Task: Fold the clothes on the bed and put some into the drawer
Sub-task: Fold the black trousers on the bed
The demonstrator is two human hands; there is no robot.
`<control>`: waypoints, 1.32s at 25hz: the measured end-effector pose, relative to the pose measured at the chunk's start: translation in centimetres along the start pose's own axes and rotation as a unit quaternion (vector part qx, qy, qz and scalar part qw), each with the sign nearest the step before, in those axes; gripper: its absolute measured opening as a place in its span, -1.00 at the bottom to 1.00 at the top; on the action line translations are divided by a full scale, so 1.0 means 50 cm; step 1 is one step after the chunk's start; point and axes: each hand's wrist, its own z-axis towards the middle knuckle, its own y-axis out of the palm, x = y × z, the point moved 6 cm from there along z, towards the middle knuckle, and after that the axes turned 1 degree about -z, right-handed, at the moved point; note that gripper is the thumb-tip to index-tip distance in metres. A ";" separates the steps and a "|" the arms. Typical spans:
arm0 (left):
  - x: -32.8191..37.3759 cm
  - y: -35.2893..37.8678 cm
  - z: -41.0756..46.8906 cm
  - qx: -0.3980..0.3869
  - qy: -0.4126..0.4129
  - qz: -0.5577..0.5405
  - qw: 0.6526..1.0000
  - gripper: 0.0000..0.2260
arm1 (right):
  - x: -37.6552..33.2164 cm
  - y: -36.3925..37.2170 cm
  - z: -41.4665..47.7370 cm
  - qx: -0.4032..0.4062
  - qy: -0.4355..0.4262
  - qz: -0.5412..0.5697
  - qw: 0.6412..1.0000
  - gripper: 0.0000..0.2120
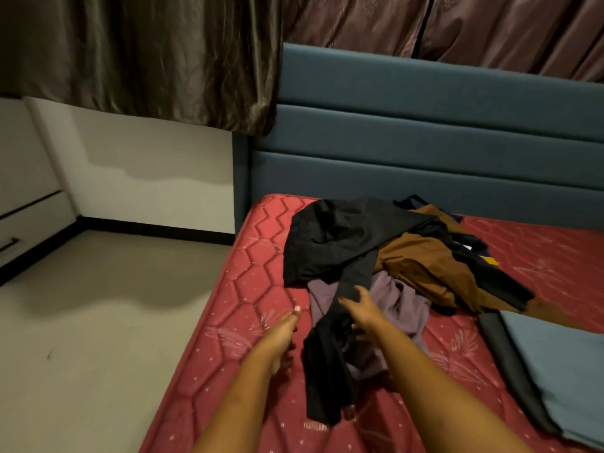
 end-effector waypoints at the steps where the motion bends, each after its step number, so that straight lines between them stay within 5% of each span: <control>1: -0.008 -0.014 0.012 0.009 -0.005 -0.007 1.000 -0.50 | 0.001 0.000 0.036 0.016 -0.009 -0.006 1.000 -0.34; 6: -0.061 -0.063 0.117 0.048 -0.014 -0.036 0.998 -0.59 | 0.003 -0.020 0.164 0.155 0.062 -0.006 0.986 0.03; 8: -0.073 -0.049 0.154 0.039 -0.019 -0.056 0.997 -0.58 | 0.021 -0.032 0.203 0.188 0.108 0.076 0.973 0.05; 10: -0.075 -0.033 0.180 0.020 -0.039 -0.045 0.998 -0.53 | 0.014 -0.031 0.235 0.186 0.095 0.169 0.963 -0.23; 13: -0.055 -0.035 0.181 0.010 -0.046 -0.012 0.999 -0.33 | -0.086 0.009 0.225 0.138 -0.034 0.210 0.967 -0.76; 15: -0.030 -0.054 0.133 -0.020 0.018 -0.039 0.999 -0.28 | -0.189 0.067 0.136 0.032 -0.132 0.196 0.971 -0.76; 16: 0.023 -0.056 0.137 -0.028 0.043 -0.096 0.994 -0.46 | -0.234 0.105 0.066 -0.065 -0.189 0.141 0.970 -0.75; 17: 0.065 -0.046 0.108 -0.004 0.016 -0.011 1.000 -0.59 | -0.267 0.151 -0.024 -0.190 -0.234 0.059 0.952 -0.77; 18: 0.113 -0.059 0.076 0.045 0.072 -0.035 0.996 -0.49 | -0.278 0.191 -0.117 -0.325 -0.269 -0.031 0.906 -0.80; 19: 0.122 -0.034 0.003 -0.088 0.128 -0.048 0.987 -0.28 | -0.270 0.215 -0.206 -0.443 -0.280 -0.113 0.844 -0.82; 20: 0.115 -0.035 -0.004 -0.138 0.156 -0.099 0.973 -0.23 | -0.256 0.221 -0.274 -0.519 -0.272 -0.168 0.792 -0.82; 21: 0.122 -0.068 -0.011 -0.037 0.125 -0.144 0.981 -0.28 | -0.246 0.216 -0.319 -0.549 -0.271 -0.201 0.765 -0.79; 22: 0.115 -0.121 -0.021 0.093 0.087 -0.185 0.974 -0.33 | -0.251 0.203 -0.343 -0.535 -0.283 -0.217 0.766 -0.73; 24: 0.135 -0.140 -0.057 0.089 0.105 -0.276 0.951 -0.65 | -0.282 0.166 -0.340 -0.388 -0.340 -0.233 0.825 -0.61; 25: 0.165 -0.142 -0.093 0.080 0.139 -0.289 0.944 -0.66 | -0.296 0.137 -0.317 -0.274 -0.344 -0.231 0.868 -0.56; 28: 0.269 -0.098 -0.220 -0.038 0.227 -0.357 0.905 -0.77 | -0.258 0.037 -0.278 -0.027 -0.230 -0.158 0.960 -0.42; 31: 0.285 -0.088 -0.341 -0.088 0.243 -0.283 0.924 -0.70 | -0.188 0.025 -0.292 -0.052 -0.117 -0.020 0.992 -0.54; 33: 0.221 -0.075 -0.355 -0.015 0.192 -0.142 0.971 -0.71 | -0.221 0.069 -0.373 -0.117 -0.145 0.058 0.981 -0.62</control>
